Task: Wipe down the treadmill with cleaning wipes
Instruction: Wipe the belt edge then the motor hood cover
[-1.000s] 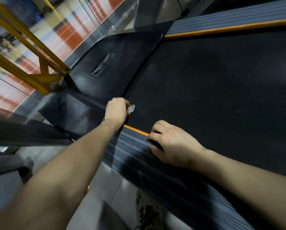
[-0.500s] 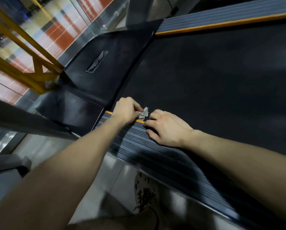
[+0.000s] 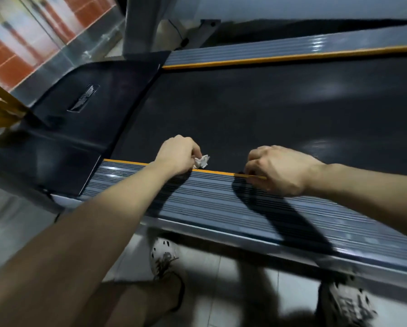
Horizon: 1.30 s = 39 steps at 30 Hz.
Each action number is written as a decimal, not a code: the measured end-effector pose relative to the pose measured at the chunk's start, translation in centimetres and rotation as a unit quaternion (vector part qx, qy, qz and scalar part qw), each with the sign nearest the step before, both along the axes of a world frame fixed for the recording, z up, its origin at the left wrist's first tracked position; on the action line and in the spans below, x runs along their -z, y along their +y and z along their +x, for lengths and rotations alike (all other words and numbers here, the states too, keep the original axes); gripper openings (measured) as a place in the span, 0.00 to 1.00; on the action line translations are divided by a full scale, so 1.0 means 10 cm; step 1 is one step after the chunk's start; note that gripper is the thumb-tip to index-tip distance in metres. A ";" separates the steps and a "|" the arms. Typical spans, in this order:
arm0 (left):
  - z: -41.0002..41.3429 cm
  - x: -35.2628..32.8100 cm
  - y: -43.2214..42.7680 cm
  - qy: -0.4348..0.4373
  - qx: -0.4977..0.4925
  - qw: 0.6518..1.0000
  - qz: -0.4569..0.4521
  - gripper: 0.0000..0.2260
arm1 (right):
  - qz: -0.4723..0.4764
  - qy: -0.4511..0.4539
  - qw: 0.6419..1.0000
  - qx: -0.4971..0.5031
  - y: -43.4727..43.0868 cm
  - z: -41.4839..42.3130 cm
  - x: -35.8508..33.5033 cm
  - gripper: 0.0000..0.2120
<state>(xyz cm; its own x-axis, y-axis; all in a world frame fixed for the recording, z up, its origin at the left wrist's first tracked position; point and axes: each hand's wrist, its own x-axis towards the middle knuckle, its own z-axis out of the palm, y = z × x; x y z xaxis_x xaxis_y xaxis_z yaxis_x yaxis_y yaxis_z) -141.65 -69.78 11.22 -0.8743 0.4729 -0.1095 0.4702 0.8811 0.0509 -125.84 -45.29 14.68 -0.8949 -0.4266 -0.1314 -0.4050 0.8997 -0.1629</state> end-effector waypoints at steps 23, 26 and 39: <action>1.27 -0.78 -0.17 -0.114 -0.192 0.903 0.367 0.13 | -0.230 0.127 0.948 0.180 -0.81 0.58 -0.76 0.05; 1.25 -0.80 -0.30 -0.140 -0.192 0.892 0.386 0.13 | -0.228 0.107 0.954 0.162 -0.95 0.52 -0.69 0.10; 1.41 -0.79 -0.94 -0.250 -0.096 0.846 0.461 0.17 | -0.247 0.041 0.952 0.178 -1.39 0.36 -0.41 0.10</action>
<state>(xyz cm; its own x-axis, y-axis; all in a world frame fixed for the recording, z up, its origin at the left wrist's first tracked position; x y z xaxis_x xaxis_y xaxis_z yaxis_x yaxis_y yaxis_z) -127.51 -79.18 19.15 -0.8977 0.4141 -0.1503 0.0403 0.4168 0.9081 -122.24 -59.24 18.82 -0.9928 -0.0858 0.0834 -0.1184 0.8047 -0.5817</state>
